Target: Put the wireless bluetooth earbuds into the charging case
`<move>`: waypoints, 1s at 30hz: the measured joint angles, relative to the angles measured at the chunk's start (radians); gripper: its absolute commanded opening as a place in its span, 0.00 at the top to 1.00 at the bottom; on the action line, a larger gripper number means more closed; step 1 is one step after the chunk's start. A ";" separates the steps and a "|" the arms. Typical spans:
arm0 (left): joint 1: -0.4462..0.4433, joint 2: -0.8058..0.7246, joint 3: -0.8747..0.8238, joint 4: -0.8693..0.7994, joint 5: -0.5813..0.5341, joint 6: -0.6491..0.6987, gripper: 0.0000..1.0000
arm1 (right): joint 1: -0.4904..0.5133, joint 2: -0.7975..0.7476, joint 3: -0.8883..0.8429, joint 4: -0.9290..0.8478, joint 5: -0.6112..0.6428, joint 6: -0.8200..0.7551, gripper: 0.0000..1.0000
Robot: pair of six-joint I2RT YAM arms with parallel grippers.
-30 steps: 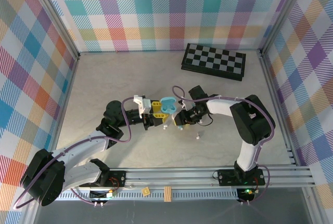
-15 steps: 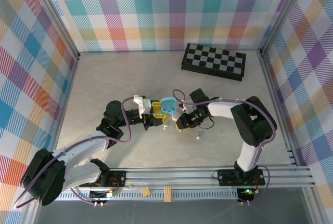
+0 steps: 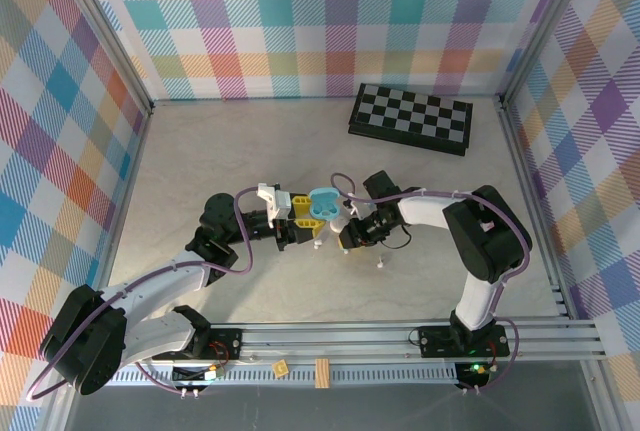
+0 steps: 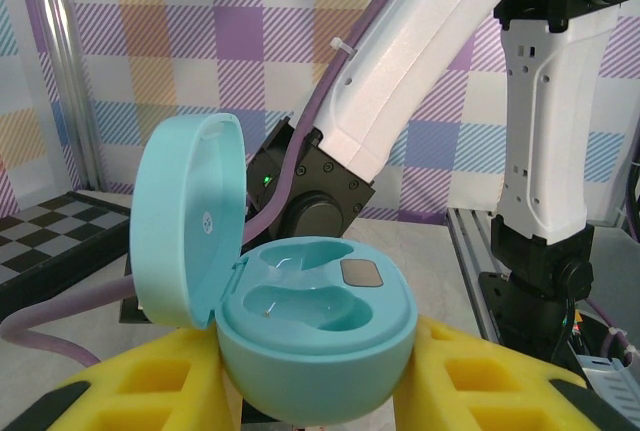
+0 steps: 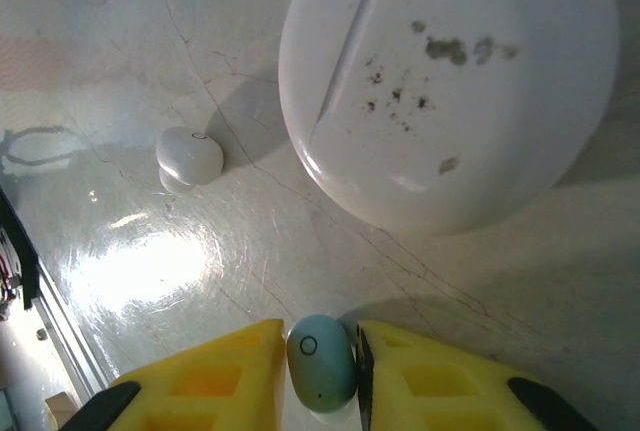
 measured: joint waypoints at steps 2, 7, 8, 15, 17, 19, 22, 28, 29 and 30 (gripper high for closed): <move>0.000 0.000 0.000 0.000 0.000 0.000 0.63 | 0.003 0.000 0.004 -0.006 0.009 0.000 0.77; 0.000 0.000 0.000 0.000 0.000 0.000 0.63 | 0.011 -0.010 0.006 -0.010 0.036 0.017 0.79; 0.000 0.000 0.000 0.000 -0.001 0.000 0.63 | 0.014 -0.015 0.006 -0.010 0.048 0.024 0.78; 0.000 0.000 0.000 0.000 -0.003 0.001 0.63 | 0.017 -0.163 -0.026 -0.013 0.203 0.127 0.78; 0.000 0.002 0.000 0.000 -0.003 0.001 0.63 | 0.017 -0.227 -0.040 -0.008 0.268 0.176 0.79; 0.000 0.005 0.000 0.000 -0.003 0.001 0.63 | 0.017 -0.287 -0.056 -0.005 0.342 0.233 0.81; 0.000 0.005 0.000 0.000 -0.003 0.001 0.63 | 0.017 -0.347 -0.082 -0.003 0.450 0.319 0.82; 0.000 0.006 0.000 -0.001 -0.003 0.005 0.63 | 0.017 -0.380 -0.102 -0.021 0.626 0.454 0.84; 0.000 0.006 0.000 -0.002 -0.003 0.005 0.63 | 0.017 -0.380 -0.102 -0.025 0.647 0.469 0.84; 0.000 0.006 0.000 -0.003 -0.003 0.005 0.63 | 0.017 -0.380 -0.102 -0.032 0.666 0.484 0.84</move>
